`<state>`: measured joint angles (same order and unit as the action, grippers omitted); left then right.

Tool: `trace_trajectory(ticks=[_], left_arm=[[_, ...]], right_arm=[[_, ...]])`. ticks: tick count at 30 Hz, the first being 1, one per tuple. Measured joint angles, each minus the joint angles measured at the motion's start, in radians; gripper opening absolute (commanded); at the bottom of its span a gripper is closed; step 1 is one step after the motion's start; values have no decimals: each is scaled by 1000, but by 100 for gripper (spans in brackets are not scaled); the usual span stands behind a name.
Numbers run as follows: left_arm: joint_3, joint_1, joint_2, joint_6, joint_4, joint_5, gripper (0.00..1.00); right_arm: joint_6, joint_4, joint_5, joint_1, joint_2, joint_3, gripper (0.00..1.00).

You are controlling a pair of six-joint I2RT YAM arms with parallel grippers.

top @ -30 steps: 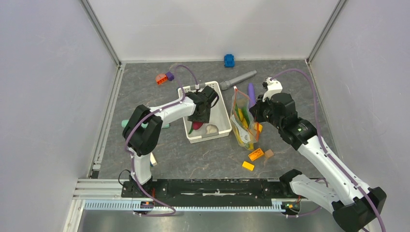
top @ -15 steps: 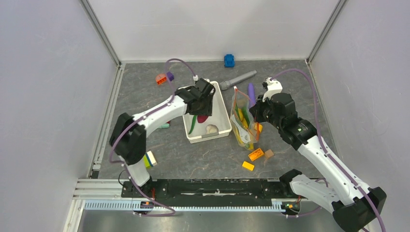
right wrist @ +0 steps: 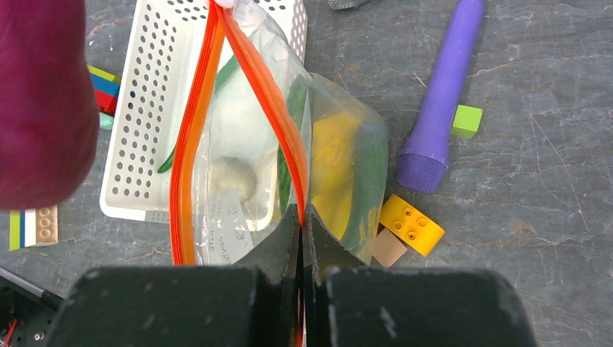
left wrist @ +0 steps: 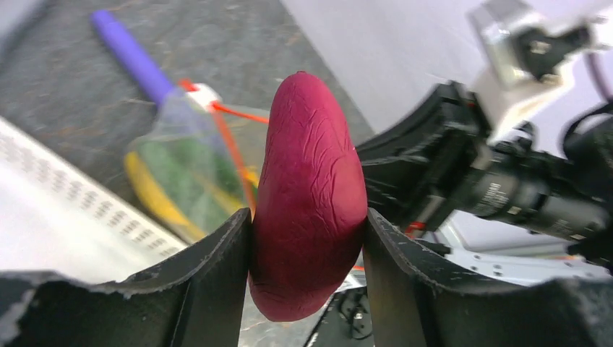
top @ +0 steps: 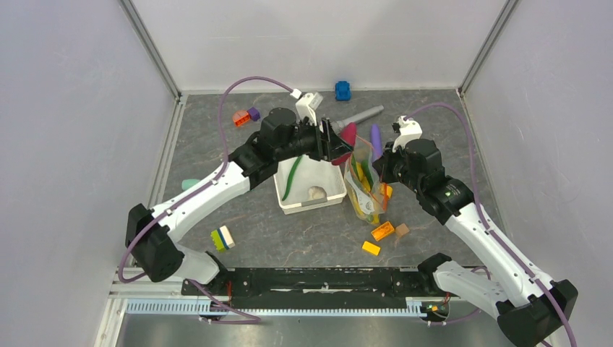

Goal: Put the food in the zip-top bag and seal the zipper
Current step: Place the fake vegetable in the zipper food storage bag.

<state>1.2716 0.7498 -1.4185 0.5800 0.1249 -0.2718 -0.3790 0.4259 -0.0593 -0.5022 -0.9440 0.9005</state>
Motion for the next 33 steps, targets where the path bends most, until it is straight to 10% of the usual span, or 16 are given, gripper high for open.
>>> trace_trajectory(ticks=[11,27,33], left_arm=[[-6,111,-90,97,-167,-35,6],[30,203,-137,112,-21,335,42],[56,252,-145,128,20,463,80]], right_arm=[[-2,-5,13,0,4,0,0],[-4,-7,24,0,8,-4,1],[-10,-11,29,0,8,-5,1]])
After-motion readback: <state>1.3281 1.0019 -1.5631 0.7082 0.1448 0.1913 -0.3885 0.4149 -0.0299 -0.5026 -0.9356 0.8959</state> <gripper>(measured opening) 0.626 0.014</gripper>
